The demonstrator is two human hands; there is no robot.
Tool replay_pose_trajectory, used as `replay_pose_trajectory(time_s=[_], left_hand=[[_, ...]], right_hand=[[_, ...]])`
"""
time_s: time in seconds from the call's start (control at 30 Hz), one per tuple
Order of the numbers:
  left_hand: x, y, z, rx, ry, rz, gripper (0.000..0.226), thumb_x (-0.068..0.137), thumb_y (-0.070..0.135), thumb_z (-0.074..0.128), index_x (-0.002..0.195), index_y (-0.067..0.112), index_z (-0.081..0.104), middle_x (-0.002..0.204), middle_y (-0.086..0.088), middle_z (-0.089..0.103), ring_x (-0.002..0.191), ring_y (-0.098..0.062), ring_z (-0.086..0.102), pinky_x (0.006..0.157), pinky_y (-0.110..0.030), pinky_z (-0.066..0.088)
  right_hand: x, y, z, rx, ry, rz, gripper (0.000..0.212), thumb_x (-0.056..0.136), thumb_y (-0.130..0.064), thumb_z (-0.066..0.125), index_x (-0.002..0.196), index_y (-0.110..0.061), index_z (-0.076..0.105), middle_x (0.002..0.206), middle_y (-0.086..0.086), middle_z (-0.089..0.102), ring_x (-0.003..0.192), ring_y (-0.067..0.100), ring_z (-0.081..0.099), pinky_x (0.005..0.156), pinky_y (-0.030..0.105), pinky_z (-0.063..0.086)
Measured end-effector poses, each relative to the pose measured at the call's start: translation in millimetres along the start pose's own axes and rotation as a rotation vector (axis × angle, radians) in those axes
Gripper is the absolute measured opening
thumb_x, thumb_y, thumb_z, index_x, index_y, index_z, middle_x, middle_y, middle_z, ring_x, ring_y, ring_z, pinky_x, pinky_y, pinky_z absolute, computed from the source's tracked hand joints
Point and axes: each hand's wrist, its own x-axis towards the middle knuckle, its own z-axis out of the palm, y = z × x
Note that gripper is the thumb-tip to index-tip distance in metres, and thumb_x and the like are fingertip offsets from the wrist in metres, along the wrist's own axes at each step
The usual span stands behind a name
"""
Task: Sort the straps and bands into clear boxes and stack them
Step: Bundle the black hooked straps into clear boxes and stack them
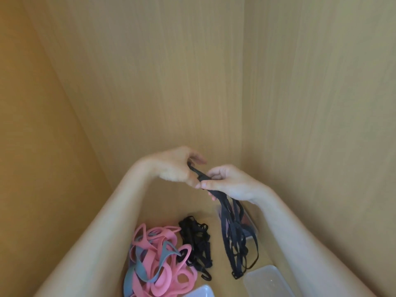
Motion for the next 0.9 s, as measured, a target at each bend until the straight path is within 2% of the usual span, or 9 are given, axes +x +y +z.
replay_pose_trajectory(time_s=[0.07,0.17,0.23,0.3,0.37,0.57,0.73,0.8,0.9], left_hand=[[8,10,14,0.199,-0.171,-0.047,0.064,0.076,0.026,0.086,0.133,0.023,0.058,0.126,0.008,0.065,0.114,-0.015,0.062,0.101,-0.031,0.048],[21,13,42,0.345,-0.260,-0.094,0.051,0.076,0.026,0.085,0.120,0.012,0.064,0.107,-0.001,0.072,0.096,-0.023,0.068,0.093,-0.037,0.055],[27,5,53,0.288,-0.314,-0.109,0.038,0.079,0.023,0.082,0.109,0.004,0.068,0.083,-0.001,0.073,0.075,-0.018,0.067,0.078,-0.030,0.058],[28,-2,55,0.214,-0.360,-0.099,0.034,0.083,0.021,0.077,0.106,-0.002,0.069,0.068,-0.003,0.065,0.060,-0.017,0.059,0.062,-0.023,0.053],[27,-9,55,0.077,-0.383,-0.079,0.031,0.086,0.015,0.073,0.109,-0.003,0.067,0.063,-0.004,0.057,0.056,-0.018,0.053,0.060,-0.027,0.051],[23,-26,43,-0.071,-0.444,-0.062,0.016,0.089,0.015,0.071,0.081,0.005,0.063,0.057,-0.002,0.050,0.051,-0.016,0.046,0.057,-0.029,0.048],[14,-52,17,-0.257,-0.403,-0.045,0.027,0.093,0.021,0.071,0.069,0.015,0.059,0.057,0.002,0.049,0.051,-0.013,0.045,0.058,-0.028,0.047],[11,-62,12,-0.358,-0.365,-0.061,0.026,0.092,0.026,0.073,0.072,0.017,0.060,0.058,0.002,0.048,0.052,-0.011,0.044,0.057,-0.026,0.046],[9,-77,14,-0.505,-0.331,-0.069,0.027,0.089,0.033,0.074,0.097,0.011,0.061,0.061,0.004,0.046,0.054,-0.008,0.041,0.056,-0.023,0.044]], right_hand=[[2,-1,3,-0.075,-0.059,0.012,0.023,0.094,-0.025,0.071,0.102,-0.004,0.072,0.075,0.002,0.071,0.069,0.019,0.064,0.074,0.034,0.052],[5,-2,8,-0.270,-0.117,-0.005,0.017,0.090,-0.025,0.075,0.099,-0.010,0.075,0.095,0.006,0.077,0.084,0.026,0.070,0.089,0.039,0.054],[3,0,7,-0.334,-0.152,0.019,0.021,0.090,-0.027,0.074,0.102,-0.010,0.076,0.098,0.004,0.077,0.090,0.027,0.070,0.092,0.039,0.053],[0,4,5,-0.267,-0.183,0.074,0.024,0.092,-0.025,0.072,0.103,-0.004,0.074,0.085,0.002,0.074,0.072,0.020,0.066,0.080,0.033,0.053],[-1,7,5,-0.172,-0.183,0.108,0.023,0.095,-0.021,0.069,0.102,0.001,0.072,0.075,0.001,0.069,0.063,0.012,0.059,0.071,0.028,0.050],[-3,18,-6,-0.109,-0.209,0.172,0.040,0.085,-0.022,0.080,0.113,-0.013,0.054,0.069,-0.004,0.068,0.068,0.015,0.062,0.075,0.033,0.052],[-5,40,-24,-0.372,-0.120,0.284,0.023,0.082,-0.035,0.079,0.088,-0.020,0.062,0.081,-0.007,0.070,0.077,0.014,0.067,0.081,0.033,0.052],[-7,46,-28,-0.300,-0.082,0.277,0.019,0.080,-0.035,0.073,0.079,-0.019,0.063,0.073,-0.006,0.067,0.068,0.015,0.064,0.074,0.032,0.048],[-7,49,-30,-0.176,-0.009,0.273,0.017,0.078,-0.032,0.068,0.083,-0.015,0.069,0.066,-0.009,0.067,0.059,0.010,0.061,0.065,0.028,0.046]])
